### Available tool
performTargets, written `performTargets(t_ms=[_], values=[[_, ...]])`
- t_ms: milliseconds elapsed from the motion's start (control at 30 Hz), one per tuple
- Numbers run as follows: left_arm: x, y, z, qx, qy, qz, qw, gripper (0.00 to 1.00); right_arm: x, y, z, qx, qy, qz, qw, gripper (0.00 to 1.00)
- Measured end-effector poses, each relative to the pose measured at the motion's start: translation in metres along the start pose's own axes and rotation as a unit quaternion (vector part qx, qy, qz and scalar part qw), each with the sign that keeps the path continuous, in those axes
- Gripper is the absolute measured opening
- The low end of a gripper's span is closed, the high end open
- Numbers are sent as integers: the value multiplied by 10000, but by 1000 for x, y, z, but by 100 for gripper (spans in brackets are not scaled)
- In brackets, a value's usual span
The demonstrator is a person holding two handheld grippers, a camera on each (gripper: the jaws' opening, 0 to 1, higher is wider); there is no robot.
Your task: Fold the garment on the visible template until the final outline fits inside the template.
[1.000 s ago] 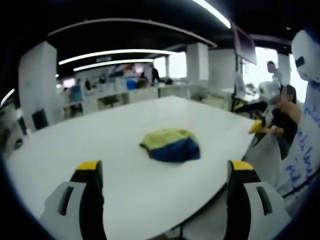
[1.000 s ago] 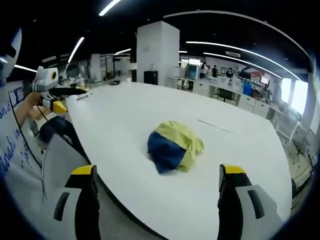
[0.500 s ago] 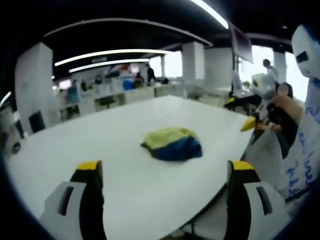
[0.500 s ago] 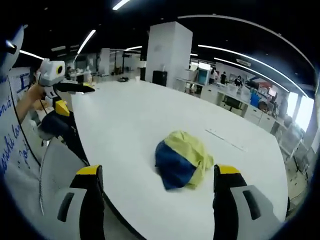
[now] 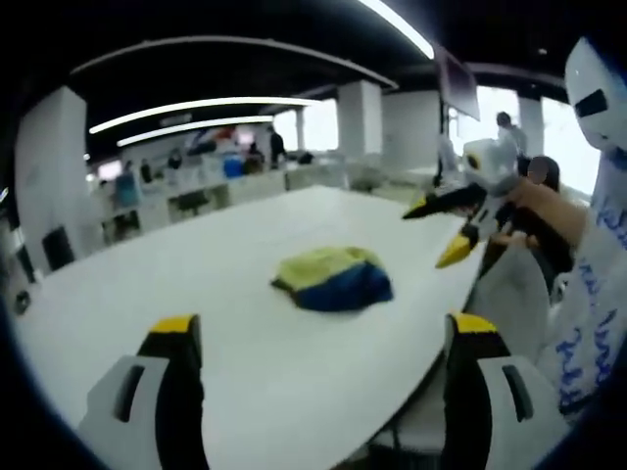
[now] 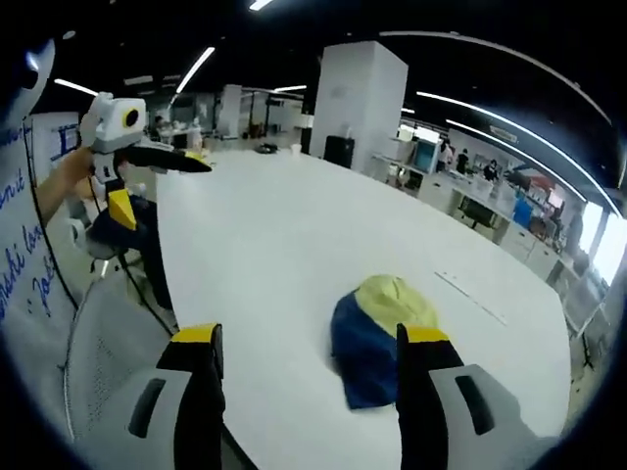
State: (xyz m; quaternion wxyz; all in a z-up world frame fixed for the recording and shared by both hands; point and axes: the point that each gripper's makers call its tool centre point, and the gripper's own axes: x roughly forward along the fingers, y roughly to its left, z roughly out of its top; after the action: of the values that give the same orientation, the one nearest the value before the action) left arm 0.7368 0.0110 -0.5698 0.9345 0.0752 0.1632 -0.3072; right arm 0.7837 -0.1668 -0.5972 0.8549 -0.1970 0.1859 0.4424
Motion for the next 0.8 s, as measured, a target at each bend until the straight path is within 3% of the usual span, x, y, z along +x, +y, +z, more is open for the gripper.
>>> performTargets(t_ms=[333, 533, 667, 800], values=[[-2, 17, 0, -28, -142, 54, 9999, 99, 47, -14, 1, -200, 34, 25, 9998, 53], [-4, 19, -8, -161, -138, 82, 9997, 98, 82, -18, 1, 65, -10, 242, 9997, 46], [-7, 22, -10, -205, -163, 119, 9996, 98, 109, -22, -1, 567, -124, 395, 9975, 41], [-10, 26, -12, -244, -151, 198, 9994, 97, 130, -28, -14, 511, 106, 404, 9978, 35]])
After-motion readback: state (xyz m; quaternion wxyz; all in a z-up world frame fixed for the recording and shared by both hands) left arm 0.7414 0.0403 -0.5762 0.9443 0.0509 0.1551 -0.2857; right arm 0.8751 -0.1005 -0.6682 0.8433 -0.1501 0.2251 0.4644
